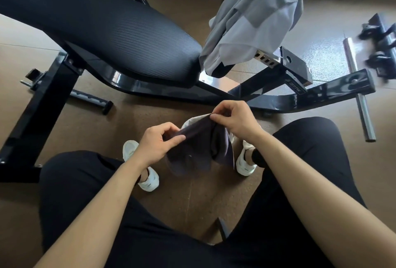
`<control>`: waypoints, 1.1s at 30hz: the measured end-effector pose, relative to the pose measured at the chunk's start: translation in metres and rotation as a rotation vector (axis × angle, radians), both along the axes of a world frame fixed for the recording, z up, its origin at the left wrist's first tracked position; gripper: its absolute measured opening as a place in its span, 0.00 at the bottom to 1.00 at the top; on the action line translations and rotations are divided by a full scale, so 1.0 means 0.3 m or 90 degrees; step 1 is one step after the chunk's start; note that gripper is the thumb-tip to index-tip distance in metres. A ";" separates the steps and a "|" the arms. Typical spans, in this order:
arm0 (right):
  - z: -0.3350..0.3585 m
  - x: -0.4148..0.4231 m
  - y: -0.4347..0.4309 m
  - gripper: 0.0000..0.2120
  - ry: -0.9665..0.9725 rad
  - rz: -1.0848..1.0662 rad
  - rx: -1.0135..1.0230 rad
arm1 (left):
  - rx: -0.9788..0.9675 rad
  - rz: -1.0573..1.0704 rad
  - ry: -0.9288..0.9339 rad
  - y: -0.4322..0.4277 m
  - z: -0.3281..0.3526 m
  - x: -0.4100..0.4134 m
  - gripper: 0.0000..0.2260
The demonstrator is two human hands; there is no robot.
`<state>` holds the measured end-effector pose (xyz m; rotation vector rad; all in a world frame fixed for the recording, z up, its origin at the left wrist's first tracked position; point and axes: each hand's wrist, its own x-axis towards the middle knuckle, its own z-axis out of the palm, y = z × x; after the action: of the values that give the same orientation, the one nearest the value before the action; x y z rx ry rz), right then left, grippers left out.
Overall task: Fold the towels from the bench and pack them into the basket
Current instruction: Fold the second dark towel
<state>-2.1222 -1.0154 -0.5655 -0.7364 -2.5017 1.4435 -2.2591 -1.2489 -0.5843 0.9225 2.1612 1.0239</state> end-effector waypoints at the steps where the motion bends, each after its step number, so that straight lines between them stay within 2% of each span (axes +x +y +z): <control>1: 0.000 0.010 0.012 0.03 0.007 -0.028 -0.008 | -0.007 -0.003 0.000 -0.008 0.001 -0.001 0.03; 7: -0.015 0.061 0.064 0.02 0.020 -0.194 0.012 | -0.029 -0.023 0.036 -0.028 0.017 -0.012 0.05; 10: -0.014 0.066 0.070 0.03 0.031 -0.248 0.033 | 0.007 0.003 0.034 -0.034 0.020 -0.026 0.06; 13: -0.004 0.071 0.042 0.07 0.014 -0.119 0.039 | 0.076 -0.001 0.069 -0.007 0.033 0.003 0.09; 17: 0.002 0.051 -0.035 0.20 -0.045 0.074 0.028 | 0.142 -0.042 0.109 0.042 0.045 0.046 0.06; 20: -0.001 0.034 -0.077 0.27 -0.062 0.163 0.031 | 0.165 -0.075 0.126 0.060 0.041 0.054 0.07; 22: 0.004 0.030 -0.096 0.24 -0.040 0.200 0.010 | 0.161 -0.092 0.136 0.063 0.039 0.058 0.07; 26: 0.025 0.014 -0.100 0.04 -0.025 0.189 0.003 | 0.162 -0.086 0.118 0.060 0.045 0.052 0.07; 33: 0.010 0.017 -0.023 0.04 -0.030 0.058 0.046 | 0.063 -0.001 0.079 -0.025 0.036 -0.020 0.04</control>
<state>-2.1170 -1.0223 -0.5625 -0.6598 -2.6403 1.3706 -2.2651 -1.2565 -0.5736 1.0587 2.2278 1.1076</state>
